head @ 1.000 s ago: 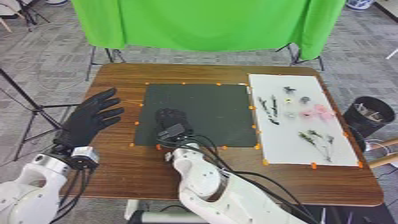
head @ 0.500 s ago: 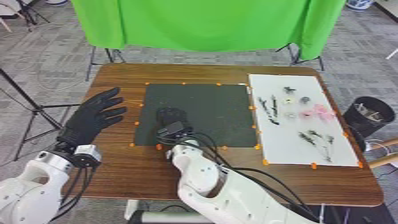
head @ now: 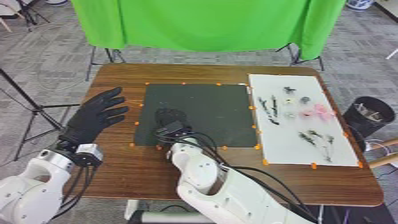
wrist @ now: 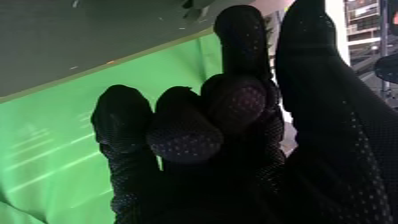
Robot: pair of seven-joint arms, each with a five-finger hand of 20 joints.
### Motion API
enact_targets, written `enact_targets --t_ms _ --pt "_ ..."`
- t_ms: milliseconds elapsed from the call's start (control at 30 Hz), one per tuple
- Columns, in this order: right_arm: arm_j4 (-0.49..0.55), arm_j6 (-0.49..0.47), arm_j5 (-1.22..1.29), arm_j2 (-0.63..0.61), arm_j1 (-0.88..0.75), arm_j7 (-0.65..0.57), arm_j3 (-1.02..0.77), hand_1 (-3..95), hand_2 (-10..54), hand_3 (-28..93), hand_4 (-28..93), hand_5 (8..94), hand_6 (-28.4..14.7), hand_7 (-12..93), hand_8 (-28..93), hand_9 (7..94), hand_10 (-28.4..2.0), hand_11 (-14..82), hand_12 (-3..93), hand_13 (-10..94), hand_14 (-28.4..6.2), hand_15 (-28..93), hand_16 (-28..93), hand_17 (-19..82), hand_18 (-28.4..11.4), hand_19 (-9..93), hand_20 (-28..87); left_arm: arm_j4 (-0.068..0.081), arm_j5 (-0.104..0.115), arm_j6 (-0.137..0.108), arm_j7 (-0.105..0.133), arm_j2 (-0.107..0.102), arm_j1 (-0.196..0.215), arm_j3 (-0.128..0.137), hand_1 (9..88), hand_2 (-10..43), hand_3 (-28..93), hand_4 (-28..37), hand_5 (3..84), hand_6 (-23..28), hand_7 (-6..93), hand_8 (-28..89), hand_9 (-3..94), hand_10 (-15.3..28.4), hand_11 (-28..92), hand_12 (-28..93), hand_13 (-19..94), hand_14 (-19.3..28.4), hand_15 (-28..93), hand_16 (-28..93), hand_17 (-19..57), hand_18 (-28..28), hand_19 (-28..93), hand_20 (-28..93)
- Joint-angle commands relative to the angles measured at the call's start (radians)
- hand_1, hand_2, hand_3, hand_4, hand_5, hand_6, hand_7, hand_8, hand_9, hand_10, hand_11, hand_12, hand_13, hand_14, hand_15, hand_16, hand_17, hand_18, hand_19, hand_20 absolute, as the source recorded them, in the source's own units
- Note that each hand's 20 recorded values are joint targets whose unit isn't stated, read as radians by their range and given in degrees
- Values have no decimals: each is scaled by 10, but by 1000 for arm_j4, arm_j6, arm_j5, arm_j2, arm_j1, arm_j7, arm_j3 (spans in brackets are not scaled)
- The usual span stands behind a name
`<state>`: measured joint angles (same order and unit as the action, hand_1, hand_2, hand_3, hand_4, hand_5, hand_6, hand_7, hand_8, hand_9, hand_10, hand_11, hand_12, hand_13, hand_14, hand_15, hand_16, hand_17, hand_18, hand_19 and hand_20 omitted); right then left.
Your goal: Arrange flowers
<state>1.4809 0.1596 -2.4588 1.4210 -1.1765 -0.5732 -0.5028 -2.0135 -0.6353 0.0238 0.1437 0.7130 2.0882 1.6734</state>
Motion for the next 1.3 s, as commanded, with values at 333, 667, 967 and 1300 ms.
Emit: enact_targets --t_ms 333,667,967,1300 --pt "221 -202 27 -91 -85 179 -223 297 -95 831 -240 705 -5 428 160 797 -84 616 457 785 -61 793 362 455 -218 932 635 -112 54 -153 176 14 325 140 250 -46 689 -235 270 27 203 -107 226 124 208 157 190 163 298 -9 -93 230 418 68" --pt "430 -250 65 -339 -248 222 -536 170 -95 787 -229 603 -48 422 -119 680 -126 532 374 673 -97 768 325 372 -215 932 567 -137 54 -169 179 54 411 184 248 -46 690 -237 270 28 202 -107 226 124 208 157 191 163 298 -8 -92 230 418 68" --pt "503 -218 84 -572 -437 59 -764 165 -95 782 -233 555 -65 399 -121 636 -135 520 356 630 -107 761 305 353 -213 932 549 -143 53 -172 181 57 429 193 248 -46 691 -239 270 28 202 -107 226 125 207 156 190 164 300 -8 -93 230 418 68" --pt "503 -284 97 -661 -642 -95 -998 158 -95 778 -245 519 -79 385 -115 588 -145 527 350 593 -115 758 289 332 -218 932 527 -145 44 -168 171 67 437 197 247 -46 692 -238 270 27 202 -107 227 124 209 157 190 164 299 -9 -93 230 418 68"
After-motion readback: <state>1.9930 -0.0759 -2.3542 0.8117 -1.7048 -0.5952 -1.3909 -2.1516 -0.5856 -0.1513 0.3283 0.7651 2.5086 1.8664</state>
